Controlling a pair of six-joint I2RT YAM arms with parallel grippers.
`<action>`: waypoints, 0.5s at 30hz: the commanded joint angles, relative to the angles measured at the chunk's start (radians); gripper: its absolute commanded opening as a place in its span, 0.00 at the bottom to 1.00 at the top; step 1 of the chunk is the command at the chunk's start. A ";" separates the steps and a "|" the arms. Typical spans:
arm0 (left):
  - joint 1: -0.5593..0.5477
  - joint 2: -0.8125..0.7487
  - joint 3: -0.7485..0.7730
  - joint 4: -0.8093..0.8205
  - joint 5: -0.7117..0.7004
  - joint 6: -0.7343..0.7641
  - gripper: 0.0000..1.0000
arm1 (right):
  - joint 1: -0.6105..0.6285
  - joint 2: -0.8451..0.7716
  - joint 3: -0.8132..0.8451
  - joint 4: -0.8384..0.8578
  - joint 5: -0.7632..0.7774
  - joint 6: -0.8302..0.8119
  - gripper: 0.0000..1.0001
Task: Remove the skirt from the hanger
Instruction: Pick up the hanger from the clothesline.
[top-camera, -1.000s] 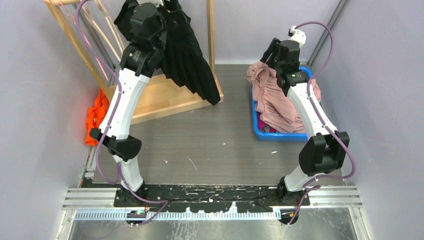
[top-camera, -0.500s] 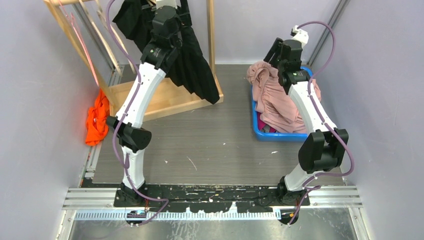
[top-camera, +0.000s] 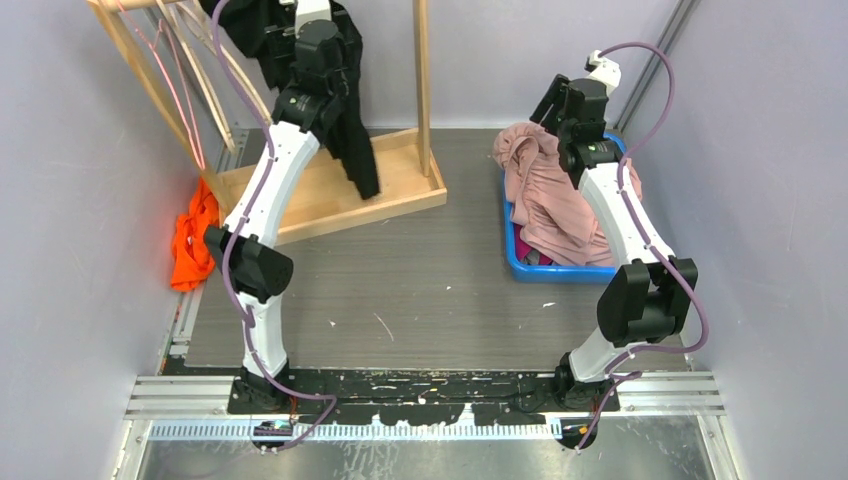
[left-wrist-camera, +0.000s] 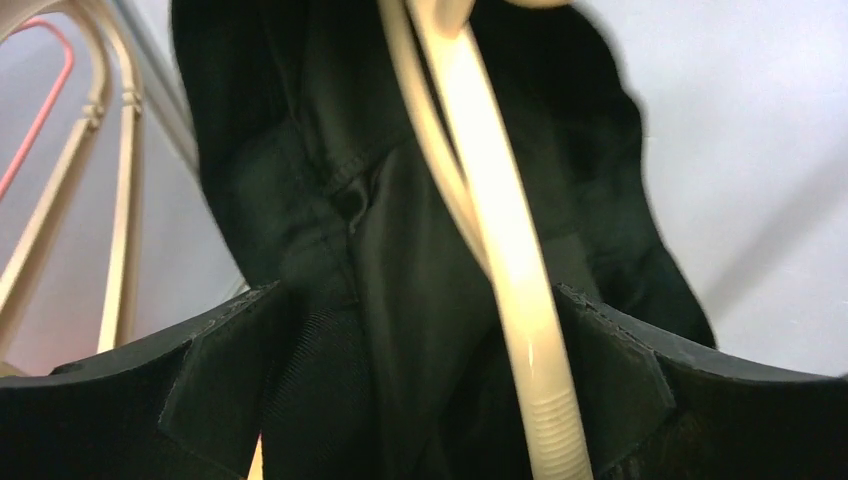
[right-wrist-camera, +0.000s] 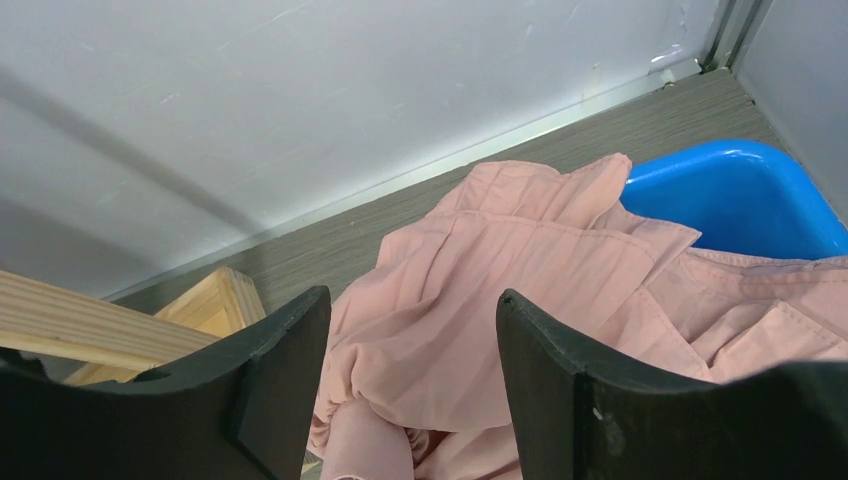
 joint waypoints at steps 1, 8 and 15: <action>0.079 -0.070 -0.010 -0.024 -0.020 -0.016 0.99 | -0.002 -0.025 0.003 0.054 -0.003 0.012 0.67; 0.106 -0.052 0.088 -0.010 -0.007 0.056 0.99 | -0.003 -0.025 -0.004 0.062 -0.005 0.014 0.67; 0.108 -0.015 0.190 0.003 0.020 0.134 0.99 | -0.005 -0.024 -0.006 0.067 -0.004 0.013 0.67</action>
